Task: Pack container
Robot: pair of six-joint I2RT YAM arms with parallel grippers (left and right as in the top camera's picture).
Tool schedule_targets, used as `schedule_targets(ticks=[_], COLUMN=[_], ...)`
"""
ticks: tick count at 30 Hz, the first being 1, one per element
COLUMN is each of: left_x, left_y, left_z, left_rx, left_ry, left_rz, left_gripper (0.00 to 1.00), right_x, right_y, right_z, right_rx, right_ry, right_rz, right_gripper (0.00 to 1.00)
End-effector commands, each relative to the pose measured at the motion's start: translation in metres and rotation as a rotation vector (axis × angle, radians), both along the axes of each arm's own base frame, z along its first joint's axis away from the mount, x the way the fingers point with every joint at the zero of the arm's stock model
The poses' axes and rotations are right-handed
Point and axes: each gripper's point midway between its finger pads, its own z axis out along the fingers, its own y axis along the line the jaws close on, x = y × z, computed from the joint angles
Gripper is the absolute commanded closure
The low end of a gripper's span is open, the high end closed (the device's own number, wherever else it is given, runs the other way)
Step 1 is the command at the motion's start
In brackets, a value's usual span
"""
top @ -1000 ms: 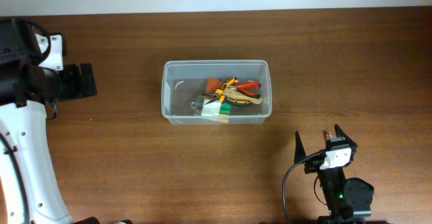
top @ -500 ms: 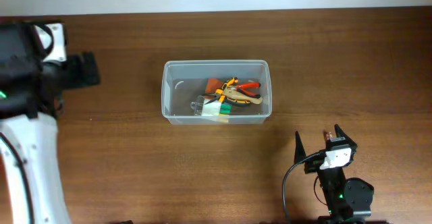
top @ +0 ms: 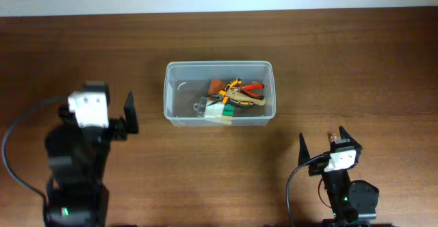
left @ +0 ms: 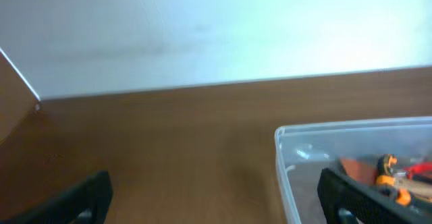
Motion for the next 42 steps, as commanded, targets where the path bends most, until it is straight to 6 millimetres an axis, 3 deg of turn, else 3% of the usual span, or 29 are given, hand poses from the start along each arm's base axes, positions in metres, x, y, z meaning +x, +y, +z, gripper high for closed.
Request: schedule_targets(ticks=[1, 8, 15, 23, 30, 42], left_x=[-0.02, -0.044, -0.054, -0.054, -0.057, -0.056], left_y=[-0.006, -0.015, -0.032, -0.025, -0.018, -0.01], left_z=[-0.006, -0.035, -0.058, -0.089, -0.099, -0.135], left_rx=[-0.007, -0.106, -0.118, -0.13, -0.127, -0.117], left_ry=[-0.093, -0.232, -0.302, -0.272, -0.298, -0.206], left_rz=[-0.016, -0.031, -0.074, -0.035, -0.009, 0.03], left_gripper=[0.01, 0.01, 0.01, 0.01, 0.01, 0.01], right_x=[0.0, 0.0, 0.0, 0.0, 0.0, 0.0], right_y=[-0.001, -0.001, -0.001, -0.001, -0.001, -0.001], right_z=[-0.002, -0.002, -0.002, -0.002, -0.002, -0.002], right_rx=[-0.004, -0.004, -0.004, -0.004, -0.004, -0.004], right_ry=[0.001, 0.001, 0.001, 0.001, 0.001, 0.001], right_rz=[-0.007, -0.007, -0.007, -0.007, -0.007, -0.007], right_gripper=[0.01, 0.01, 0.01, 0.01, 0.01, 0.02])
